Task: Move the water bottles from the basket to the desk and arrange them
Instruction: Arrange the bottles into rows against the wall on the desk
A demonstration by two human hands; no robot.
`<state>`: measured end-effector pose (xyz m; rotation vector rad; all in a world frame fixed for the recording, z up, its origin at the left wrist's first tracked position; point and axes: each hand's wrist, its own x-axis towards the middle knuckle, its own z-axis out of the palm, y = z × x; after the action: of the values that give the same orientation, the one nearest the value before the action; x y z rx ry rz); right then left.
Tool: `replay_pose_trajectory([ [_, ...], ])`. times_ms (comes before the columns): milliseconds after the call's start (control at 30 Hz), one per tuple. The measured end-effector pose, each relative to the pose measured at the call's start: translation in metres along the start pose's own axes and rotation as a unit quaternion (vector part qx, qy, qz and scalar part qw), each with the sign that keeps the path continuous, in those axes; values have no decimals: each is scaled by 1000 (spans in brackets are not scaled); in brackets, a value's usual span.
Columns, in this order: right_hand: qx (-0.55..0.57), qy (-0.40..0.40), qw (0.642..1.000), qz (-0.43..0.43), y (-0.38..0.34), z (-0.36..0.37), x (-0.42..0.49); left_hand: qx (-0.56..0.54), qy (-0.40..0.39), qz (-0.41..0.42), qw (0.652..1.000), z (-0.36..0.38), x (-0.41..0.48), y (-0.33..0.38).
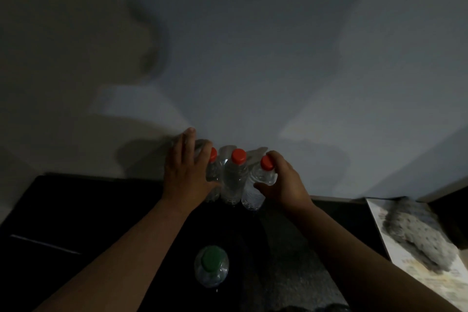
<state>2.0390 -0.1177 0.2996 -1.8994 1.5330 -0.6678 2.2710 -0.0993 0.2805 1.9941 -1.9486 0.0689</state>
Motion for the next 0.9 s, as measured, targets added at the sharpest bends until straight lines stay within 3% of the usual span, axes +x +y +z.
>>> replay_pose_trajectory([
  [367,-52,31,997,-54,-3,1,-1,0,-4,4,1000,1,-1,-1],
  [467,-224,93,944,-224,-16,0,5,1,-11,10,1000,-2,-5,-9],
  [533,-339,60,893,-289,-26,2,17,18,-13,13,1000,-3,-7,-14],
  [600,-405,2,867,-290,-33,6,27,17,-17,14,1000,-3,-6,-17],
  [700,-429,-37,861,-271,-32,12,36,-5,-5,23,1000,-1,-4,-18],
  [900,-427,-21,864,-267,-29,15,42,-4,2,31,1000,4,-4,-19],
])
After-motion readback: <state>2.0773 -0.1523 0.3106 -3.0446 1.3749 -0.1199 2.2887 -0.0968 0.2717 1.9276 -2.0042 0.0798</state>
